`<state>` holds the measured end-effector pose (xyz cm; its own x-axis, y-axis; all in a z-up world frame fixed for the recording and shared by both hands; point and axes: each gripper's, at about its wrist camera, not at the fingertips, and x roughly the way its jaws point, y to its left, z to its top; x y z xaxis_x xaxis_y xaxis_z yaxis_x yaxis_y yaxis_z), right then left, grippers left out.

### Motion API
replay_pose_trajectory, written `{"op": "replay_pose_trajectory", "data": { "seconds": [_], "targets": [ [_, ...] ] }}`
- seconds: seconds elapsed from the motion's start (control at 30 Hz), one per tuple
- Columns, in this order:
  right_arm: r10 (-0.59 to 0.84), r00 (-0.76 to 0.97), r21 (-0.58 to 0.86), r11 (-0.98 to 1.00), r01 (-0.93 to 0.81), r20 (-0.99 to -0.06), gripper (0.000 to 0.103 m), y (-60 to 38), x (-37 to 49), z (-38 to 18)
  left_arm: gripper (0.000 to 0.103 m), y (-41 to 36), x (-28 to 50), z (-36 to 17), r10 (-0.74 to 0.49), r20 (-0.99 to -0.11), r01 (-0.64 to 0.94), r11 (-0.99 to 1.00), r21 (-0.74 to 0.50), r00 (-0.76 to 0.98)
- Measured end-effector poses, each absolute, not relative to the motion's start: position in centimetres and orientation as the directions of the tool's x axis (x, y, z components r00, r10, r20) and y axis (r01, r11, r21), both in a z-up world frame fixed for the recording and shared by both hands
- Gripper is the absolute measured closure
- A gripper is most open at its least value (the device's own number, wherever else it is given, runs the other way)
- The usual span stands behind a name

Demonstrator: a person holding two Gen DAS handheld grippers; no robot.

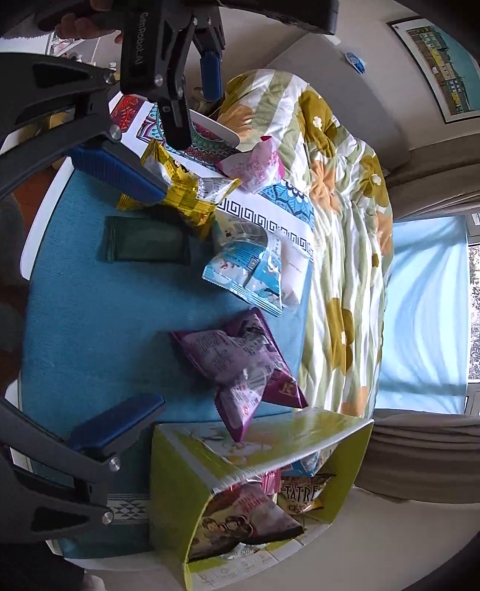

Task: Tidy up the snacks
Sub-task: 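Grasp the gold foil bag with the left tool while the right tool grasps the dark green bar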

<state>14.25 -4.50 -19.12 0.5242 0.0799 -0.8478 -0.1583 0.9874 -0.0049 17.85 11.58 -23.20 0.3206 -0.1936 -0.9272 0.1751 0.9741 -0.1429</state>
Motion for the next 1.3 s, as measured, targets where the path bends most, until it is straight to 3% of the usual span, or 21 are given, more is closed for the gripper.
{"op": "replay_pose_trajectory", "data": {
  "seconds": [0.3, 0.4, 0.53, 0.6, 0.63, 0.77, 0.97, 1.2, 1.3],
  "targets": [
    [0.078, 0.498, -0.022, 0.981, -0.191, -0.864, 0.001, -2.9, 14.6, -23.5, 0.007, 10.7, 19.5, -27.4, -0.220, -0.933, 0.182, 0.968, -0.173, 0.284],
    [0.079, 0.497, -0.030, 0.978, -0.207, -0.864, 0.001, -2.5, 14.8, -24.6, 0.015, 10.6, 19.8, -28.7, -0.226, -0.937, 0.179, 0.967, -0.182, 0.266],
    [0.085, 0.479, -0.027, 0.975, -0.222, -0.874, 0.002, -2.0, 15.2, -25.9, 0.016, 10.8, 19.9, -30.1, -0.247, -0.936, 0.161, 0.964, -0.211, 0.252],
    [0.091, 0.474, -0.023, 0.973, -0.229, -0.876, 0.005, -1.8, 15.3, -26.5, 0.024, 10.8, 19.8, -30.7, -0.257, -0.935, 0.154, 0.962, -0.224, 0.244],
    [0.094, 0.466, -0.022, 0.971, -0.237, -0.880, 0.007, -1.7, 15.4, -26.9, 0.035, 10.8, 19.9, -31.0, -0.264, -0.936, 0.149, 0.961, -0.234, 0.233],
    [0.100, 0.447, -0.020, 0.967, -0.255, -0.889, 0.010, -1.1, 15.6, -27.9, 0.051, 11.1, 19.9, -32.2, -0.283, -0.936, 0.127, 0.957, -0.261, 0.210],
    [0.108, 0.430, -0.011, 0.964, -0.265, -0.896, 0.011, -0.7, 16.2, -28.9, 0.052, 11.8, 19.8, -32.2, -0.278, -0.932, 0.101, 0.960, -0.261, 0.233],
    [0.117, 0.407, -0.001, 0.960, -0.278, -0.906, 0.026, -0.3, 16.9, -30.1, 0.052, 12.9, 19.7, -31.9, -0.248, -0.938, 0.083, 0.969, -0.235, 0.243],
    [0.117, 0.406, -0.005, 0.958, -0.286, -0.906, 0.028, 0.1, 17.1, -30.3, 0.052, 13.4, 19.5, -31.8, -0.231, -0.940, 0.078, 0.973, -0.219, 0.249]
  ]
}}
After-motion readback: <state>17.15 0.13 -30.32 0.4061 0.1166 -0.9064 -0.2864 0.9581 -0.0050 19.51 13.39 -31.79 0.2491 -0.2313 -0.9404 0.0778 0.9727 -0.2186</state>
